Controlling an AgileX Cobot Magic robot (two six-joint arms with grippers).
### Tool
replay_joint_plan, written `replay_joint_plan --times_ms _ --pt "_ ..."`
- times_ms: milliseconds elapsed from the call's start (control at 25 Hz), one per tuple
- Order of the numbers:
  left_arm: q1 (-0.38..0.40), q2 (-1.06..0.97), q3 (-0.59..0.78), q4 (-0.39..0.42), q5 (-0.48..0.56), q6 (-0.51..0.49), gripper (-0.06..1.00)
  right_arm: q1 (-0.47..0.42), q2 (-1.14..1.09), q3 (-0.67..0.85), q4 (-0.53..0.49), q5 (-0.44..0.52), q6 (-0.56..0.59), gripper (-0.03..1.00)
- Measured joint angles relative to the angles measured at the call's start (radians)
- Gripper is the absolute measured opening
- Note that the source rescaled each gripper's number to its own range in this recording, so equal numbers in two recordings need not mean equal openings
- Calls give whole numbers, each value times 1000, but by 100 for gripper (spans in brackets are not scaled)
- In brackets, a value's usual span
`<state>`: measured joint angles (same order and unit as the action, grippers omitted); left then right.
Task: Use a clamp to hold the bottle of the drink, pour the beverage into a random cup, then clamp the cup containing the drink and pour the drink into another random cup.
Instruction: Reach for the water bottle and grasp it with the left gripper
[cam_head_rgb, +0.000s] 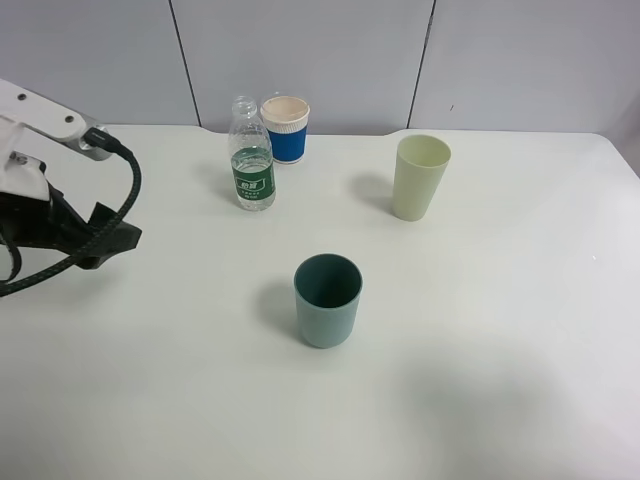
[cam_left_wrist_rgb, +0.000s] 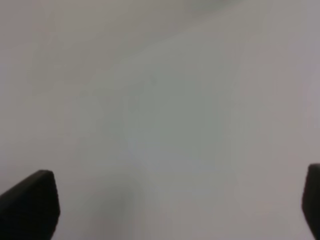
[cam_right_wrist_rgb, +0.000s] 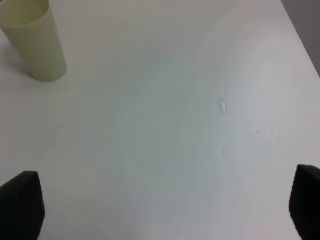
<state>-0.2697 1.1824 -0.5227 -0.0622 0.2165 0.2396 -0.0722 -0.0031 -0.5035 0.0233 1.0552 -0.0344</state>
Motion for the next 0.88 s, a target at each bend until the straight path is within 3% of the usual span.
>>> replay_joint_plan --times_ms 360,880 --pt "0 162 0 70 -170 -41 96 0 0 0 0 0 0 99" --pt "0 331 -1 359 -453 -365 96 0 0 0 0 0 0 99"
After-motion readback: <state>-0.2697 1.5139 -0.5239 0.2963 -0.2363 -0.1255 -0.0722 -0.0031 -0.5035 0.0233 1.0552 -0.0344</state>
